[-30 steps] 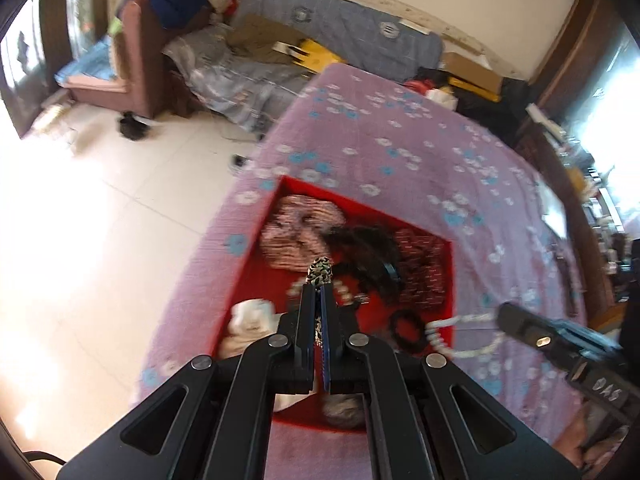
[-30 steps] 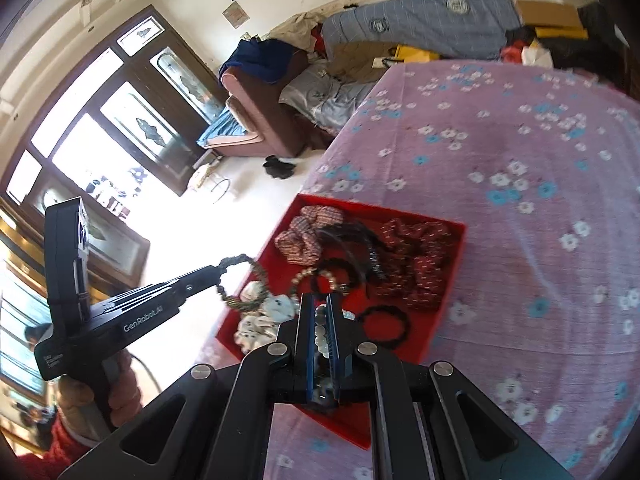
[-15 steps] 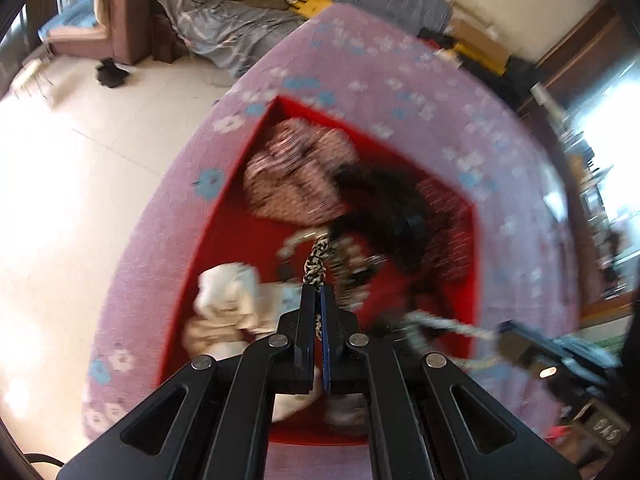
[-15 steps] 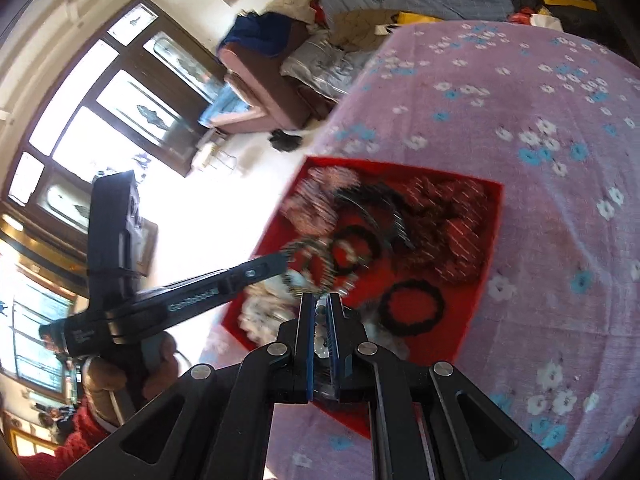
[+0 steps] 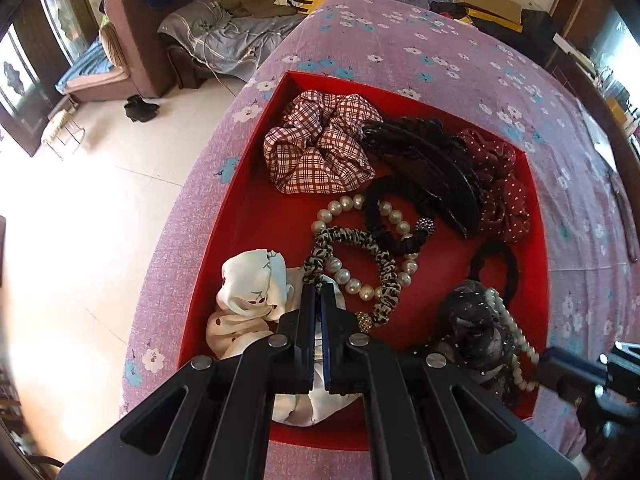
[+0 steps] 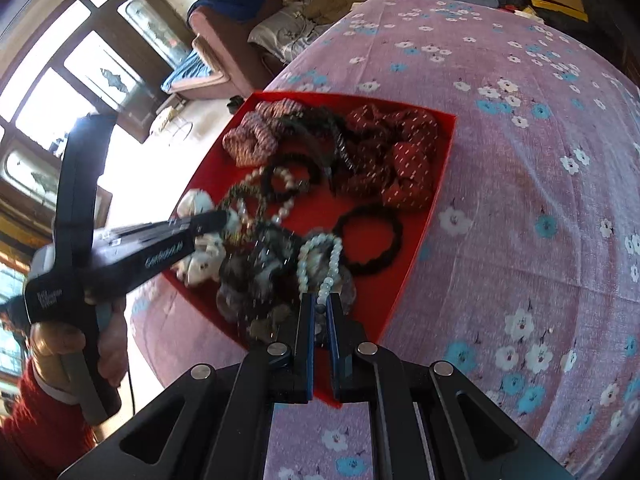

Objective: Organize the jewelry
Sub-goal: 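Lower the scrunchie into the tray with the left tool while the right tool releases the pearl bracelet there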

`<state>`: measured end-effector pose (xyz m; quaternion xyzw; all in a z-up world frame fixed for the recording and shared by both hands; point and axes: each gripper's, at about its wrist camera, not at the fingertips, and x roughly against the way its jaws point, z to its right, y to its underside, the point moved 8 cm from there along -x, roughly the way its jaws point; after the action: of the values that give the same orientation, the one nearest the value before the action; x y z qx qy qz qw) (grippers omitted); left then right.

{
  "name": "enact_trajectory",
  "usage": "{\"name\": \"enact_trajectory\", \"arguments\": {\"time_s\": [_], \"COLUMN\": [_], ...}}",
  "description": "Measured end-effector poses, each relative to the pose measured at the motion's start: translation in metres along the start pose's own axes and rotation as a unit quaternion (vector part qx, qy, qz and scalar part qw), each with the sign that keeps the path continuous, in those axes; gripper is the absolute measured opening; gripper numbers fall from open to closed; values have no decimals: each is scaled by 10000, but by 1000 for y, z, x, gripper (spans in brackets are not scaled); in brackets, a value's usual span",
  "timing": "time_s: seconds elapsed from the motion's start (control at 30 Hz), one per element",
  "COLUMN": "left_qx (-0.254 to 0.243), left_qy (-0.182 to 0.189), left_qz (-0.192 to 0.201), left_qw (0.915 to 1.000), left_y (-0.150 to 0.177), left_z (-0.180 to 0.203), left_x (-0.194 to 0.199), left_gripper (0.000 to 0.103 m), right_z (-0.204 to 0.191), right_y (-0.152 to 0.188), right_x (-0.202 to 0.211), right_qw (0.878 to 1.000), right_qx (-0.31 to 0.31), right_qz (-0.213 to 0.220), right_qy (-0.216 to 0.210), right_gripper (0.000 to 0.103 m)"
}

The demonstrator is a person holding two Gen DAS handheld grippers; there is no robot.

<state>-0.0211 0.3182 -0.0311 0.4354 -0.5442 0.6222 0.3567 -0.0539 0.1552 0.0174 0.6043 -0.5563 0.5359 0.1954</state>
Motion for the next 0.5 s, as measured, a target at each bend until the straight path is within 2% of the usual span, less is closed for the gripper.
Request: {"name": "enact_trajectory", "arguments": {"time_s": [0.17, 0.37, 0.4, 0.47, 0.5], "left_qx": [3, -27, -45, -65, -65], "left_qy": [-109, -281, -319, -400, -433], "left_qz": [89, 296, 332, 391, 423], "left_qw": [9999, 9992, 9989, 9984, 9981], "left_y": [-1, -5, -6, -8, -10], "left_z": [-3, -2, -1, -1, 0], "left_x": [4, 16, 18, 23, 26], "left_gripper": [2, 2, 3, 3, 4], "right_z": [-7, -7, -6, -6, -6], "right_y": [12, 14, 14, 12, 11], "right_x": [-4, -6, -5, -2, 0], "right_qw": [9994, 9992, 9992, 9993, 9993], "right_qx": [272, 303, 302, 310, 318], "right_qz": [-99, -142, -144, -103, -62], "right_qy": [202, 198, 202, 190, 193], "right_gripper": [8, 9, 12, 24, 35]}}
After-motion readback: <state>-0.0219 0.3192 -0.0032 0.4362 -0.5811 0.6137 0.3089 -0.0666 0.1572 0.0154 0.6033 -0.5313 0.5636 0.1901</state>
